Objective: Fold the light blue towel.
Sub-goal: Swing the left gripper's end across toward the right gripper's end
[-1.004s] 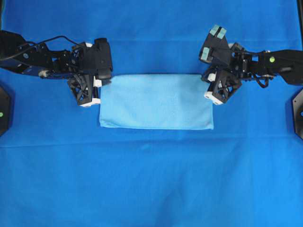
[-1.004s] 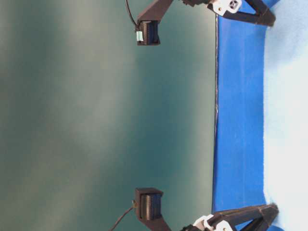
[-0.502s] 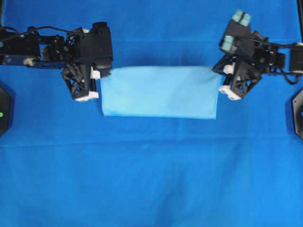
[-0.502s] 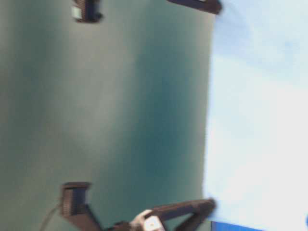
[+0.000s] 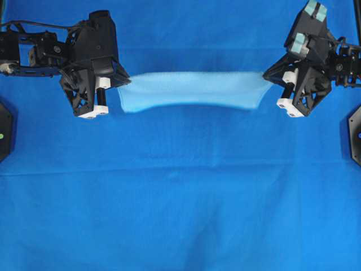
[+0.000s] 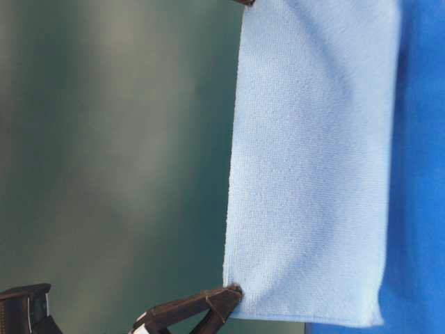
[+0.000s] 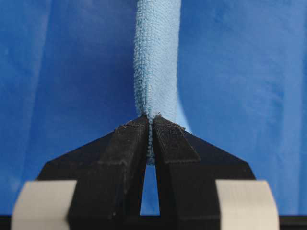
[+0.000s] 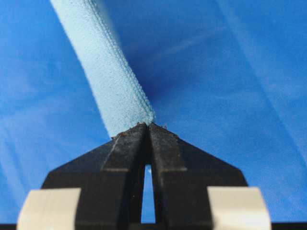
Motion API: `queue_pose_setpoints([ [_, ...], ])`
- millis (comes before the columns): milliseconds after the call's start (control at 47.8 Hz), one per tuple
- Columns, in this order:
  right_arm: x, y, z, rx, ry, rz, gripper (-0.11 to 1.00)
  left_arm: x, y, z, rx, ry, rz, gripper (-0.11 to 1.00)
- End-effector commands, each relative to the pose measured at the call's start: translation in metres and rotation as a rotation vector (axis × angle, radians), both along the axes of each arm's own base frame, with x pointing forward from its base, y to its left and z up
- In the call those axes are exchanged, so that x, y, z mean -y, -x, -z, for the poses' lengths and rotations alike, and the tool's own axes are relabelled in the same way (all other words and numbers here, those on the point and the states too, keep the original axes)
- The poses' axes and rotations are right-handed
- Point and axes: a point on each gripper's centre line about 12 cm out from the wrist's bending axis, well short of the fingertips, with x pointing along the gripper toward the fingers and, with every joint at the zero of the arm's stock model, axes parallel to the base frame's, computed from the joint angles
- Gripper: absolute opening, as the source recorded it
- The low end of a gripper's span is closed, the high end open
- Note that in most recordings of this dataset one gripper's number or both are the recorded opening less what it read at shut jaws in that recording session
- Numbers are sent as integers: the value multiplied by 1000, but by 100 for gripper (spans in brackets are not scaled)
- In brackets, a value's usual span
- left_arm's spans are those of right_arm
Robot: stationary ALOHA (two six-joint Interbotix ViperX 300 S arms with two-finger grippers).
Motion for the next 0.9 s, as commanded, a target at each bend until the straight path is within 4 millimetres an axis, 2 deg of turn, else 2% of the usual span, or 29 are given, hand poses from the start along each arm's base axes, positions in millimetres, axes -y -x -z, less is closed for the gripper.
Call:
queue_pose_setpoints([
  [0,6,-7,-9,22,16,9,2,11,-2,-9,36,-7,35,3],
  [84,16,-8,-8,10,34,30,2,27,-6,-5,37,-2,82,3],
  [251,51,-15,-8,-4,74,106,2,58,-18,2,96,17,155,3],
  [481,91,-43,-18,43,154,127,2,99,-49,-1,233,34,252,3],
  [690,113,-76,-26,81,195,111,2,130,-85,-10,318,25,331,3],
  [878,124,-97,-29,86,213,102,2,137,-109,-13,343,24,341,3],
])
